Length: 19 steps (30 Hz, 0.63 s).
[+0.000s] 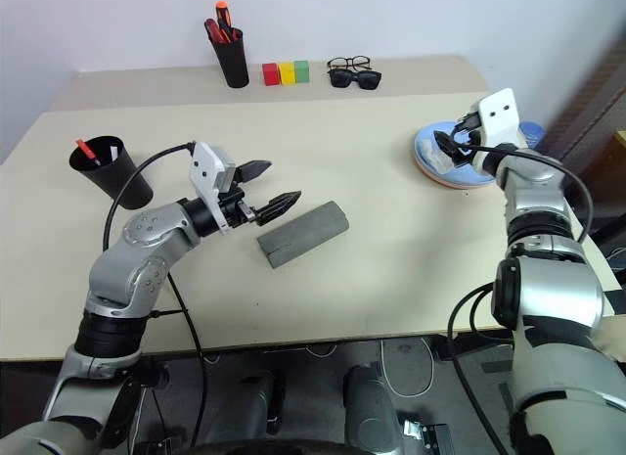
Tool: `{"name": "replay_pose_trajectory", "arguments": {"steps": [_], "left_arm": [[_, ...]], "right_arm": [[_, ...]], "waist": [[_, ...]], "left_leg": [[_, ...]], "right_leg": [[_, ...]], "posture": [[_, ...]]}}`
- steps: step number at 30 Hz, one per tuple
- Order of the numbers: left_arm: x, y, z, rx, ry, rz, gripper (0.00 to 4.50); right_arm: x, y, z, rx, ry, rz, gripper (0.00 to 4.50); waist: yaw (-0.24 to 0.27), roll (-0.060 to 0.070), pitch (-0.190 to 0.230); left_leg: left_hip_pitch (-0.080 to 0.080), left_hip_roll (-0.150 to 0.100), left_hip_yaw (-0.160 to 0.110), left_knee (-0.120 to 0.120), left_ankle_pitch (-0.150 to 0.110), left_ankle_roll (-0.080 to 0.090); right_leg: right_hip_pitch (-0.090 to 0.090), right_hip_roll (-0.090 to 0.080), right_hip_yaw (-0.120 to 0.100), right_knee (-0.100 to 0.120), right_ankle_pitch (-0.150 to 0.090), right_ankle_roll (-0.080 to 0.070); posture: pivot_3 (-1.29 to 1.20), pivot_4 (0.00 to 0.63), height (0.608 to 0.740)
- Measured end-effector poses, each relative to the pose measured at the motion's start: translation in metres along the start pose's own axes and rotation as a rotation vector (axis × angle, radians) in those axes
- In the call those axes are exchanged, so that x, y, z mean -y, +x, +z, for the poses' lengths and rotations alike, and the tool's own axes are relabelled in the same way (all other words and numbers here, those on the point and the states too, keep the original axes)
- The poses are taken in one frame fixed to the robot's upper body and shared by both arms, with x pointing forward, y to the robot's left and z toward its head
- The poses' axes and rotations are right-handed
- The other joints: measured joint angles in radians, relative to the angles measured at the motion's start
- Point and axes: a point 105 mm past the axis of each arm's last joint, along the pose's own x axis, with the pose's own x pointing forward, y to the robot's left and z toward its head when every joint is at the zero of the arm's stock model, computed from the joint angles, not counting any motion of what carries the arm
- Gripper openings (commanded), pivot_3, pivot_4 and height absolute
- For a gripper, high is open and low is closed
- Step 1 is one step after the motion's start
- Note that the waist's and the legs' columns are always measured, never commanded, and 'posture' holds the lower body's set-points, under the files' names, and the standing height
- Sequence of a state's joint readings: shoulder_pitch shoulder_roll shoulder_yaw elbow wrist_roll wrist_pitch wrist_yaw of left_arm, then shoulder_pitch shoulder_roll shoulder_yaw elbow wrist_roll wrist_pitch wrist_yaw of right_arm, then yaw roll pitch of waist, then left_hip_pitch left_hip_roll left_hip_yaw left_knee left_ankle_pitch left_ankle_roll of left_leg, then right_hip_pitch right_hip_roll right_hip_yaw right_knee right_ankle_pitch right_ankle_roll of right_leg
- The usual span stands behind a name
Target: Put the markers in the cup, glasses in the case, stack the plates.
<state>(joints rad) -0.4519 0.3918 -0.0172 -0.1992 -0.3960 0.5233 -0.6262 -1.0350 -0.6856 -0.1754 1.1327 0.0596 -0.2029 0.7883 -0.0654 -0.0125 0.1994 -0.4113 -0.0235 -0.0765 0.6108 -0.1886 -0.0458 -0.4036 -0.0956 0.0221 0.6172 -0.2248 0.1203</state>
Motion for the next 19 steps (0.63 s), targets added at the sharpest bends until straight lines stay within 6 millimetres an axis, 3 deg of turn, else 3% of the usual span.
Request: {"name": "replay_pose_trajectory", "arguments": {"steps": [2,6,9,11,15,19], "left_arm": [[-0.005,-0.007,-0.006,-0.011,-0.016,0.020,4.50],[-0.012,-0.030,-0.017,-0.017,-0.039,0.064,4.50],[-0.014,-0.065,-0.025,-0.043,-0.044,0.111,4.50],[-0.016,-0.084,-0.028,-0.068,-0.033,0.141,4.50],[-0.010,-0.101,-0.025,-0.085,-0.012,0.133,4.50],[-0.009,-0.106,-0.025,-0.091,-0.017,0.128,4.50]], "right_arm": [[-0.006,-0.016,0.001,0.035,-0.015,0.080,3.66],[-0.032,-0.058,-0.026,-0.022,0.000,0.220,3.66],[-0.050,-0.108,-0.048,-0.122,0.066,0.275,3.66],[-0.049,-0.130,-0.047,-0.149,0.083,0.261,3.66],[-0.048,-0.152,-0.024,-0.121,0.056,0.227,3.66],[-0.051,-0.163,-0.027,-0.151,0.088,0.209,3.66]], "waist": [[0.010,0.000,0.000],[0.030,0.000,0.000],[0.042,0.000,0.000],[0.044,0.001,0.000],[0.046,-0.002,-0.002],[0.050,-0.003,-0.003]], "left_leg": [[0.000,0.000,-0.001,0.000,0.000,0.001],[-0.001,0.000,0.000,0.000,-0.001,0.001],[-0.001,0.000,0.001,0.000,-0.002,0.003],[0.000,0.001,0.004,0.001,-0.003,0.003],[0.001,0.005,0.008,0.003,-0.005,-0.001],[-0.001,0.005,0.011,0.003,-0.005,0.000]], "right_leg": [[0.001,0.000,0.000,-0.001,0.000,0.000],[0.000,-0.001,0.000,-0.001,-0.001,-0.001],[-0.001,-0.001,0.001,-0.001,-0.003,-0.003],[-0.001,-0.001,0.002,-0.001,-0.002,-0.004],[0.001,-0.001,0.002,-0.005,-0.003,-0.004],[0.001,-0.003,0.002,-0.011,-0.003,-0.004]], "posture": [[0.00,0.150,0.740],[0.00,0.150,0.740],[0.00,0.150,0.740],[0.00,0.150,0.740],[0.00,0.150,0.740],[0.00,0.150,0.740]]}}
